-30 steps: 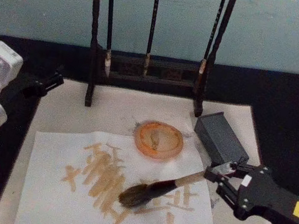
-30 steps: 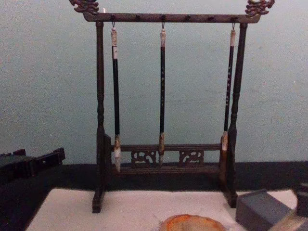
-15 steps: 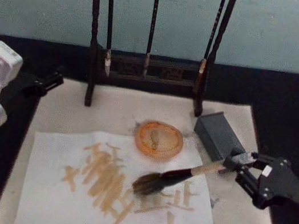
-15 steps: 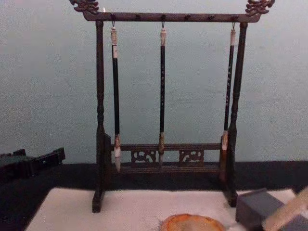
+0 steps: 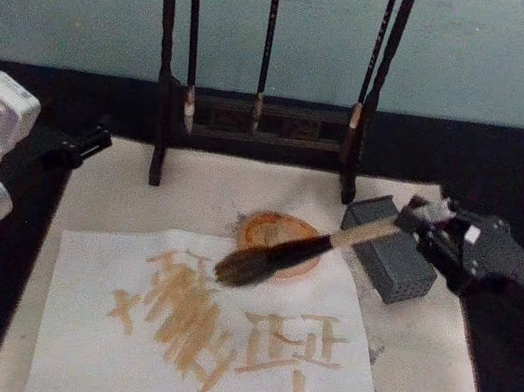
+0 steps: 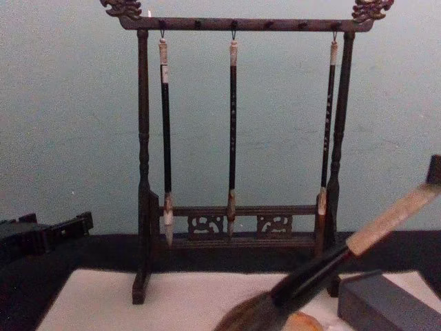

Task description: Pick up the brush from the inkstone, write on the paper, then place the brush back to its original position.

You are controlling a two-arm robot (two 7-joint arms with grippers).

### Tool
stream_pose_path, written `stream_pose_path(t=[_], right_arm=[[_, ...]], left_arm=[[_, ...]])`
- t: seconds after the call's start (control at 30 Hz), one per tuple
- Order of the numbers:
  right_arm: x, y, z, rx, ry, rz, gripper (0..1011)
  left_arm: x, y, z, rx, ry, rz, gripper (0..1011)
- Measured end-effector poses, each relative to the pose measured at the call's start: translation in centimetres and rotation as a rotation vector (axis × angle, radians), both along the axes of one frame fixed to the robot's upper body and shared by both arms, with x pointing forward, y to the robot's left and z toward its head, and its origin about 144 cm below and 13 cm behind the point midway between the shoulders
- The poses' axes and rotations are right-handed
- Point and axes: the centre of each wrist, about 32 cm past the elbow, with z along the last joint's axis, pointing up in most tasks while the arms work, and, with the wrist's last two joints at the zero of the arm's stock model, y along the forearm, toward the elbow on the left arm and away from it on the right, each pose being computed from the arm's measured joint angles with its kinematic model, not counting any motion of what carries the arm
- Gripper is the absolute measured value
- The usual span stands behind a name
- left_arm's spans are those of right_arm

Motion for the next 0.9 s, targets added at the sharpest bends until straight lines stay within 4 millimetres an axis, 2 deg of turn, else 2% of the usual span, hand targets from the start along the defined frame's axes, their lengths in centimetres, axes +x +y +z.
stream_pose_path(t=[0.37, 0.63, 0.9], right_arm=[[4.5, -1.3, -0.5, 0.036, 0.047, -0.039, 169], [5.9, -2.3, -1.4, 0.052, 0.073, -0.057, 169], [7.0, -3.1, -3.2, 0.089, 0.119, -0.082, 168]], left_arm=[[0.0, 0.0, 0.0, 0.0, 0.0, 0.0, 1002], [0.0, 0.0, 0.0, 0.0, 0.0, 0.0, 1002], [0.0, 0.0, 0.0, 0.0, 0.0, 0.0, 1000]])
